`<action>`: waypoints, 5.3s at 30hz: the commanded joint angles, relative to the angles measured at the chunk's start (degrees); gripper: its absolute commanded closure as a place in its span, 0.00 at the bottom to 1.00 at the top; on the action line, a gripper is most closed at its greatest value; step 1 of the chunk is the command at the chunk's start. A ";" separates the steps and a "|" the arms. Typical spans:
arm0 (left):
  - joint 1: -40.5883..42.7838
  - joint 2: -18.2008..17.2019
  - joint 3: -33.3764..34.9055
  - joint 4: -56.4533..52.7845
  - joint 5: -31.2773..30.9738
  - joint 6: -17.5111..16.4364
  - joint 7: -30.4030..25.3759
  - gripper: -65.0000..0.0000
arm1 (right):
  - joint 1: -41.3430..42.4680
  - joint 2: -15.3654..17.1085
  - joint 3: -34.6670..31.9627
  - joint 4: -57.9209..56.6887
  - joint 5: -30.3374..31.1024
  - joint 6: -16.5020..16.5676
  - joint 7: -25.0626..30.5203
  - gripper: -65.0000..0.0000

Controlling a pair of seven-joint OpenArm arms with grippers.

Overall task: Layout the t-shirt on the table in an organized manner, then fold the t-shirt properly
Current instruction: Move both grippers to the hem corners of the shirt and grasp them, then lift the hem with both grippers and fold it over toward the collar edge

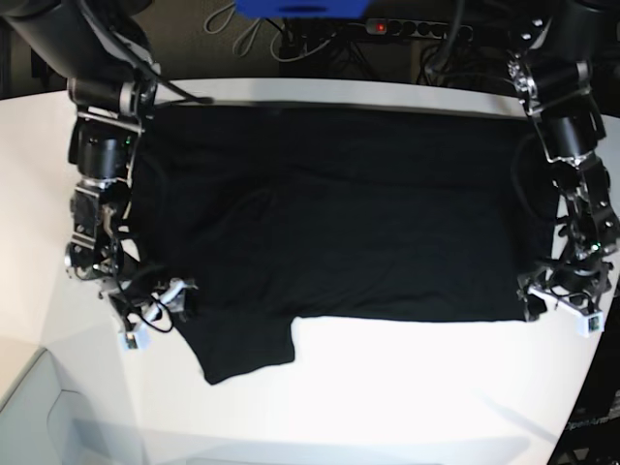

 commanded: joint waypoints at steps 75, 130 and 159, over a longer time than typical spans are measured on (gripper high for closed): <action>-16.70 -3.44 8.49 -38.01 0.34 0.27 -22.24 1.00 | 4.23 0.43 0.91 -14.40 -1.05 -5.22 14.24 1.00; 13.27 2.98 -7.78 19.66 -10.65 -0.25 2.82 1.00 | -39.55 -4.23 3.28 54.17 14.77 -4.87 5.45 1.00; 20.83 1.66 -12.17 33.46 -10.65 -0.43 21.72 1.00 | -46.67 -7.75 11.98 56.90 14.77 7.92 5.54 1.00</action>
